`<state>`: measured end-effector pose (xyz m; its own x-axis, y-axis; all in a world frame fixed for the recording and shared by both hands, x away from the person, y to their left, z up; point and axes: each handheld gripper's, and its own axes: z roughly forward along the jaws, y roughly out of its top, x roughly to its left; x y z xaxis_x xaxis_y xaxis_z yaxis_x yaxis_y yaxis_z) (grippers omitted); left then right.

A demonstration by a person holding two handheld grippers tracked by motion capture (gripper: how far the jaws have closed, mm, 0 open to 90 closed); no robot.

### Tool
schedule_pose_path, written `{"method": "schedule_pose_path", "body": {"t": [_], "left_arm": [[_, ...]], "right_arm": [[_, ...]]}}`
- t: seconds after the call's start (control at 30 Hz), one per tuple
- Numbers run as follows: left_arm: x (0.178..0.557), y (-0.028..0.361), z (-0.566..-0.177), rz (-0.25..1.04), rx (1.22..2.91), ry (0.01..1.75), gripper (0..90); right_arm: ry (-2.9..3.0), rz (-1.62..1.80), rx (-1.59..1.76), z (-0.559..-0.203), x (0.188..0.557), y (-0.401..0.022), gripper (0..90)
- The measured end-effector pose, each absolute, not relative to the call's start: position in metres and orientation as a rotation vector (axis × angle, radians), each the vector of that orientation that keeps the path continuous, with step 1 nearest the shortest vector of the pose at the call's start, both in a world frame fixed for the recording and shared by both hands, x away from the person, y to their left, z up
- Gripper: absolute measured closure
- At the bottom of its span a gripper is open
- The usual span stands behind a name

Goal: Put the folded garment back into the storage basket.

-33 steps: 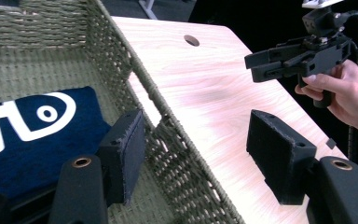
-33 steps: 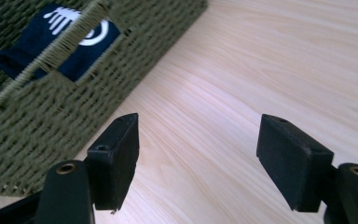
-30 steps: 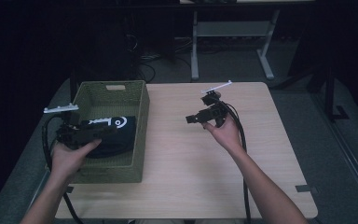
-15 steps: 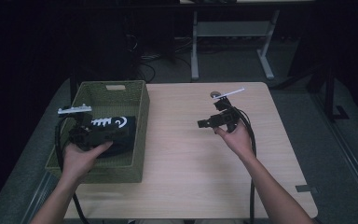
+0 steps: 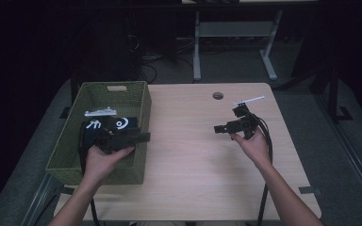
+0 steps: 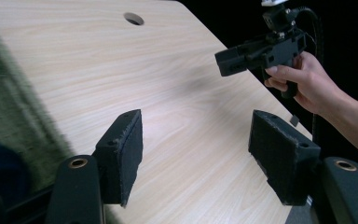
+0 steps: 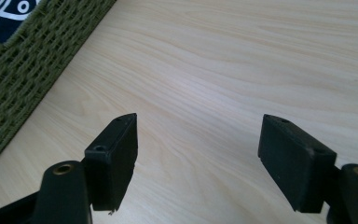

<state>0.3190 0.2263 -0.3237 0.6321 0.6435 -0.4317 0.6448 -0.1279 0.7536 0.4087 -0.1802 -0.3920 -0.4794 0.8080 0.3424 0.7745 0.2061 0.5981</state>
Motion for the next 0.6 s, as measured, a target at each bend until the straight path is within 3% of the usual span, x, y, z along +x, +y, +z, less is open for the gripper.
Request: {"method": "schedule_pose_path", "body": {"t": [0.6], "left_arm": [[0.325, 0.17, -0.338, -0.067, 1.85, 0.966, 33.5]], "right_arm": [[2.346, 1.143, 1.641, -0.402, 0.392, -0.225, 27.3]]}}
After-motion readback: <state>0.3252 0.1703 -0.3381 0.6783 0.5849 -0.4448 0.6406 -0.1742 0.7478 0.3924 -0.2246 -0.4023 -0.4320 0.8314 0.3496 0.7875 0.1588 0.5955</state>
